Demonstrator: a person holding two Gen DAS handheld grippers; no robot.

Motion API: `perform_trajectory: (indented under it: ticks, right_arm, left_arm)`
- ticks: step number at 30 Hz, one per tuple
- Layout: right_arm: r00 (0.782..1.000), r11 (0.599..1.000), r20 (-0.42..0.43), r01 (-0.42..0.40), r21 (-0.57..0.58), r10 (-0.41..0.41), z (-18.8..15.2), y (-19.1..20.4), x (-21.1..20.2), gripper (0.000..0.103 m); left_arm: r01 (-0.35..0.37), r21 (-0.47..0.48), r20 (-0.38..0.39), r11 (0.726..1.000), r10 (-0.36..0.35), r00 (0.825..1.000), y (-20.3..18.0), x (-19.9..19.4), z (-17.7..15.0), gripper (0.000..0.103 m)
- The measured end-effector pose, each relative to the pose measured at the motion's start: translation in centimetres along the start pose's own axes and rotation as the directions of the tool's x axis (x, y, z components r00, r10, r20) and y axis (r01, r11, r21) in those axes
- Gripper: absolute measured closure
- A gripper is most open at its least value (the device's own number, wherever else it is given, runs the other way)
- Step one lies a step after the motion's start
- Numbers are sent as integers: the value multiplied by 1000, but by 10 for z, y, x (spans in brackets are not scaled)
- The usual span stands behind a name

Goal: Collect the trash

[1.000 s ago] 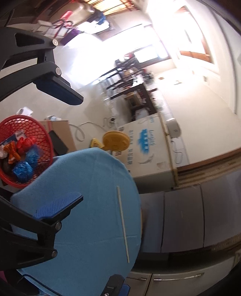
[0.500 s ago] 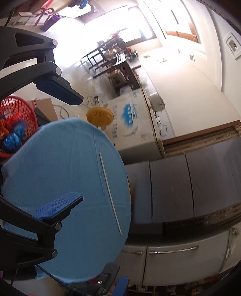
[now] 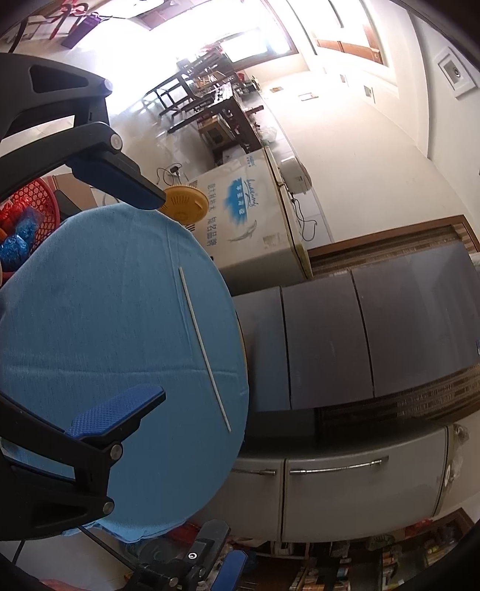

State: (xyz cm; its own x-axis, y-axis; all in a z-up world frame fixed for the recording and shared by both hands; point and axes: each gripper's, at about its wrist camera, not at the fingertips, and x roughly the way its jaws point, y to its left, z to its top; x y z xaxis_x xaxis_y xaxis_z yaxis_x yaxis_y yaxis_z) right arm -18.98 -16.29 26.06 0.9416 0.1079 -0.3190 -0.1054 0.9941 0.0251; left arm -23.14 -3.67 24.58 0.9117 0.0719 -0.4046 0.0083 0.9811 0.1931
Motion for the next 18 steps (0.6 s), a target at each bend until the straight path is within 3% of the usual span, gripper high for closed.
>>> perform_trajectory:
  ticks: [18]
  right_arm:
    - [999, 999, 14, 37, 17, -37, 9, -13, -6, 33]
  left_arm:
    - [8, 8, 30, 1000, -8, 1000, -2, -9, 3, 8]
